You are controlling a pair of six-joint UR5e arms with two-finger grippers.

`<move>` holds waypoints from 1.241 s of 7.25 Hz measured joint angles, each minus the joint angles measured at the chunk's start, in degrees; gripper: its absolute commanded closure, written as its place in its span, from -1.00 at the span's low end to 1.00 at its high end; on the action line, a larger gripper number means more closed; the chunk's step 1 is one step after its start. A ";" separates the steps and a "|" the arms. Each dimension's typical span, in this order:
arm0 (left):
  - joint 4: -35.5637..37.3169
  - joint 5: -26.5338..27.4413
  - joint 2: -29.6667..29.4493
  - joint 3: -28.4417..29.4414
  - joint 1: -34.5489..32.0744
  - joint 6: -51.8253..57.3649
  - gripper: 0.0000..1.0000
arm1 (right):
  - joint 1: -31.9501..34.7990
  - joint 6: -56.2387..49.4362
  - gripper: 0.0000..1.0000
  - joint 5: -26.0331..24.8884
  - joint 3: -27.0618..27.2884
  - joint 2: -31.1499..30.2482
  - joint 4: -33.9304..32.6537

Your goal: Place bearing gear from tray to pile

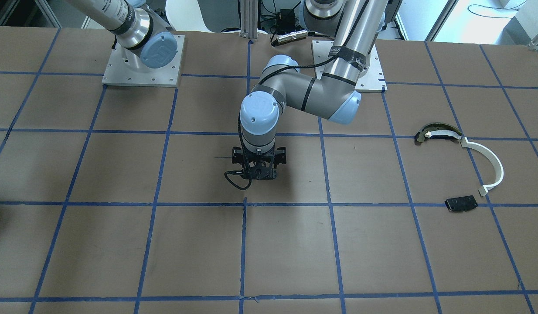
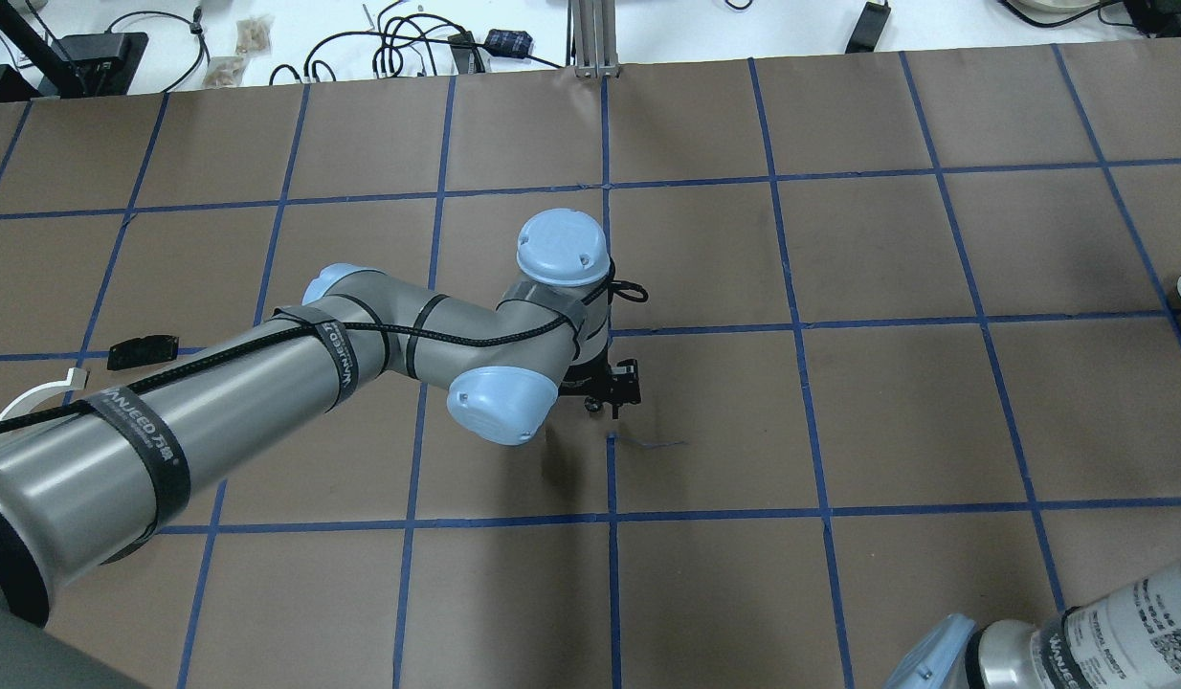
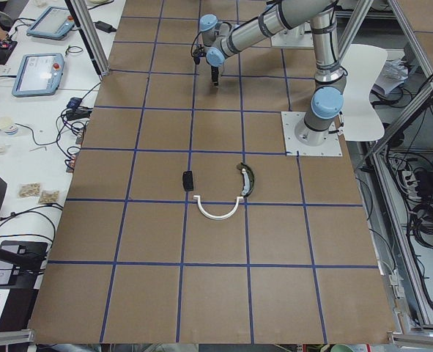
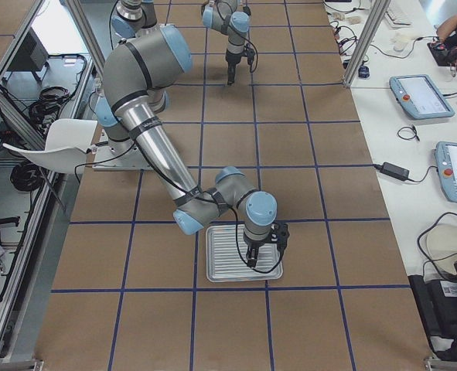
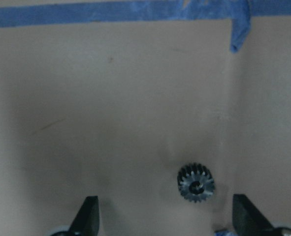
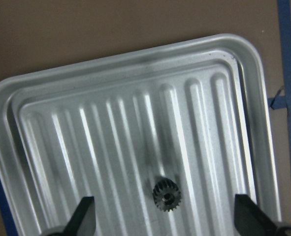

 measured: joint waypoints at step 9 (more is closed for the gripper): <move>3.00 0.13 0.83 0.72 0.25 1.08 1.00 | -0.06 0.38 1.00 -0.14 -0.38 1.91 0.47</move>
